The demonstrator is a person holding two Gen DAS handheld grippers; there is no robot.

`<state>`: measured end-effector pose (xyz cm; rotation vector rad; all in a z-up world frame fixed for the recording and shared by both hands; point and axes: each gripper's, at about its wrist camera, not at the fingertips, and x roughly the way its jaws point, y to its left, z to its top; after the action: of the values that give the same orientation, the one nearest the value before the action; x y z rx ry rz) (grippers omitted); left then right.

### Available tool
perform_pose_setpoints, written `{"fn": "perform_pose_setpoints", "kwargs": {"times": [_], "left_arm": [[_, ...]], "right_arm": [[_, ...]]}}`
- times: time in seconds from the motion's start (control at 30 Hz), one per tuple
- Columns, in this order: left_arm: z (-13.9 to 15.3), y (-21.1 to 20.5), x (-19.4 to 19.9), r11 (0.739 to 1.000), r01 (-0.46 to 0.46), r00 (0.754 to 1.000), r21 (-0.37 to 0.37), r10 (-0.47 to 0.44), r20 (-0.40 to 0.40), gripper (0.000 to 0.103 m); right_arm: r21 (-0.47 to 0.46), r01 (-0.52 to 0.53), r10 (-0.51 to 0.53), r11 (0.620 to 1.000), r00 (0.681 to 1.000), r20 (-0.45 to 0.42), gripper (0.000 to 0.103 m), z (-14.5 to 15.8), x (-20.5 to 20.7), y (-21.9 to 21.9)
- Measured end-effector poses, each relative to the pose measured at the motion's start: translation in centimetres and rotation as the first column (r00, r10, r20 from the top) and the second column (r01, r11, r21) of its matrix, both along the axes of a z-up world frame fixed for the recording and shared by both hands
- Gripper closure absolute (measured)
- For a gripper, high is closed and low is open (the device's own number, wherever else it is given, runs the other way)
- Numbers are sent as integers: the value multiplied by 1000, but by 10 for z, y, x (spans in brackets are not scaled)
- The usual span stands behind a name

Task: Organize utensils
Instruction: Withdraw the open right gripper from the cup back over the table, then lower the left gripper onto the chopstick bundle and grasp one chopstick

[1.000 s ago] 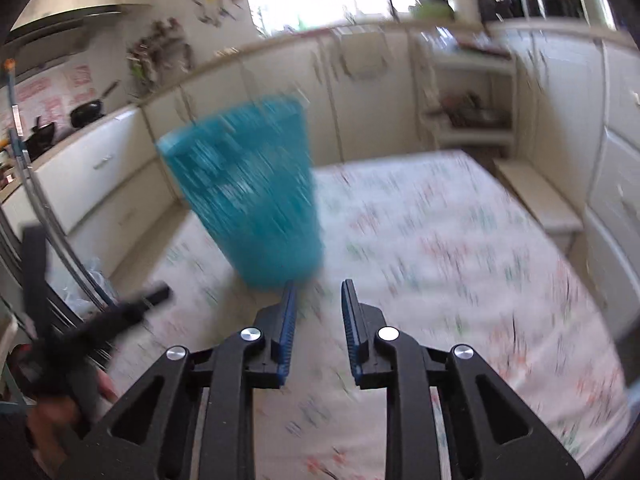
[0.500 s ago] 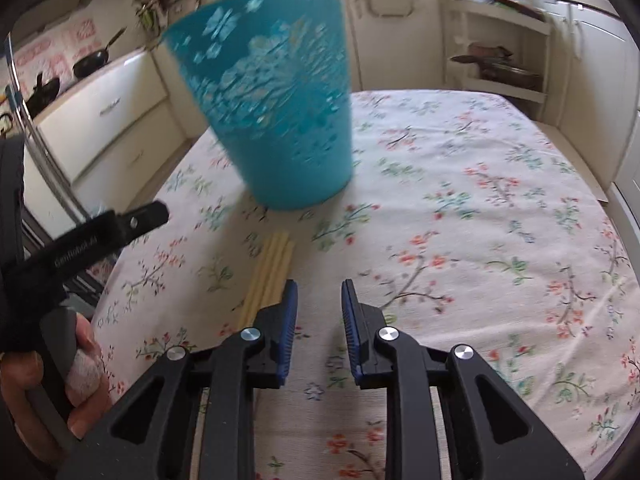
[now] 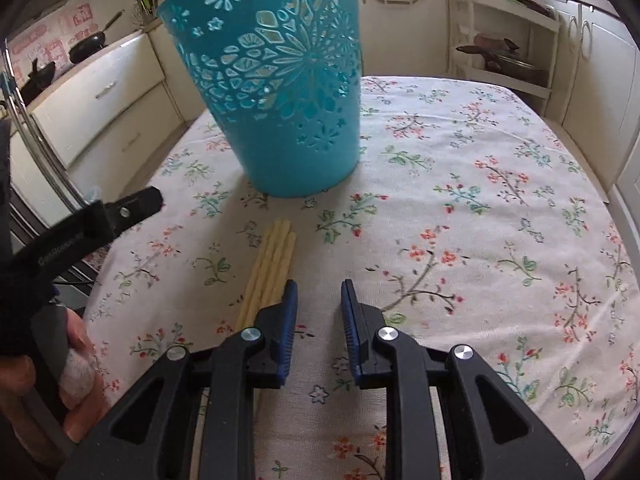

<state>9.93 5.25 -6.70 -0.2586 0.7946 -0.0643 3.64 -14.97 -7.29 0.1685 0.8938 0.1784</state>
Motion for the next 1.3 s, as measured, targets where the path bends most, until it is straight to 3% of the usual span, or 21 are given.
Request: {"fn": "perform_pose_setpoints", "kwargs": {"times": [0.1,0.3,0.53,0.67,0.87,0.97,1.03,1.13,1.3], "left_arm": [[0,1,0,1000,-2,1000,-1,2,-1,16],[0,0,1,1000,1,1000,0,-1,-2,16],[1,-1,0,1000,1,1000,-1,-1,-1,16],[1,-2,0,1000,3,1000,-1,-3,-1,16],[0,0,0,1000,0,1000,-7,0,0,16],[1,-1,0,1000,10,1000,-2,-10,3,16],[2,-5,-1,999,41,999,8,-41,5,16],[0,-26,-2,984,168,986,59,-167,-28,16],[2,-62,-19,945,296,955,141,-293,-41,16]], "right_arm": [[22,-14,14,1000,1000,14,80,2,1,2],[-38,-14,14,999,1000,-1,80,-1,5,7],[20,-23,23,1000,1000,-10,80,-1,6,9],[-25,-29,29,999,1000,1,80,0,4,13],[-103,-47,47,994,999,2,90,-1,-2,5],[-94,-13,14,995,1000,9,94,-3,-3,-10],[-52,13,-12,999,1000,17,94,-4,-1,-21],[36,35,-36,999,999,12,94,-7,3,-34],[67,28,-29,997,1000,11,93,-7,4,-35]]}}
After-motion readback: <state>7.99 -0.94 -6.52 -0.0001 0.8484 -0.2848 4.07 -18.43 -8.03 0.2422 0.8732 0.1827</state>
